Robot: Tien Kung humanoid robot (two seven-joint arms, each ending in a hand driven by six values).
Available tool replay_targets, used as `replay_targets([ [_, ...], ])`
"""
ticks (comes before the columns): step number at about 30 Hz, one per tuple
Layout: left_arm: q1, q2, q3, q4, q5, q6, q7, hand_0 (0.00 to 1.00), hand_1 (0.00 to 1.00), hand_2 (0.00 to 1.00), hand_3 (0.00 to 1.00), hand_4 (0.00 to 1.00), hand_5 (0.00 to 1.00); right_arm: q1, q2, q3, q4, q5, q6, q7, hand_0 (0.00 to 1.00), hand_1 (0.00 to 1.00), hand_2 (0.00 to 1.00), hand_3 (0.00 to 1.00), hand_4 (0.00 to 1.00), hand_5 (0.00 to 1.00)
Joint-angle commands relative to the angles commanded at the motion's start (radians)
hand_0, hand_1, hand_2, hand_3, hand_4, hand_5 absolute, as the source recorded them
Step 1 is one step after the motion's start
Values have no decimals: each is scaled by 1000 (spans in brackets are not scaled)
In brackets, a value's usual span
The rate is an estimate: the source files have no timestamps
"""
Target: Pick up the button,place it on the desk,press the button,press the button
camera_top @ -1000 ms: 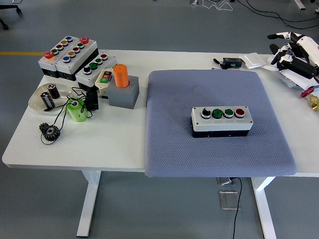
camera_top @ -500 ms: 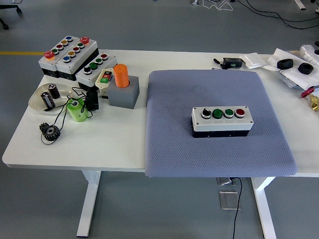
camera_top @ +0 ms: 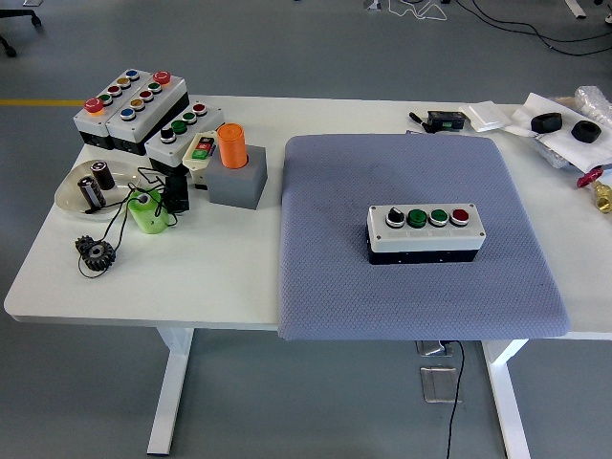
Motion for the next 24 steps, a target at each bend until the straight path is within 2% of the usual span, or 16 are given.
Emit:
replay_targets([
  [1,0,-1,8,0,-8,0,-1,644,701,709,513,316,998,-1,0,0,0,3,0,-2,853,793,844,816,612,753],
  [15,6,-5,14,0,-1,-1,2,645,702,710,525,316,998,-9,-4,-8,3,75,-32,-9,825,767,812,790,594,719],
  [17,6,-5,12,0,1,-1,3,645,702,710,525,316,998,-9,-5,-7,5,80,-46,-17,825,767,812,790,594,719],
  [18,7,-5,15,0,-3,-1,2,645,702,710,525,316,998,-7,-7,-10,5,90,-69,-33,825,767,812,790,594,719],
  [19,7,-5,15,0,-2,-1,2,645,701,711,528,316,998,-7,-8,-12,5,96,-77,-38,770,732,768,765,586,720],
  [24,9,-6,16,0,-4,-1,1,645,701,711,528,316,998,-9,-9,-13,5,108,-84,-35,770,732,768,765,586,720],
])
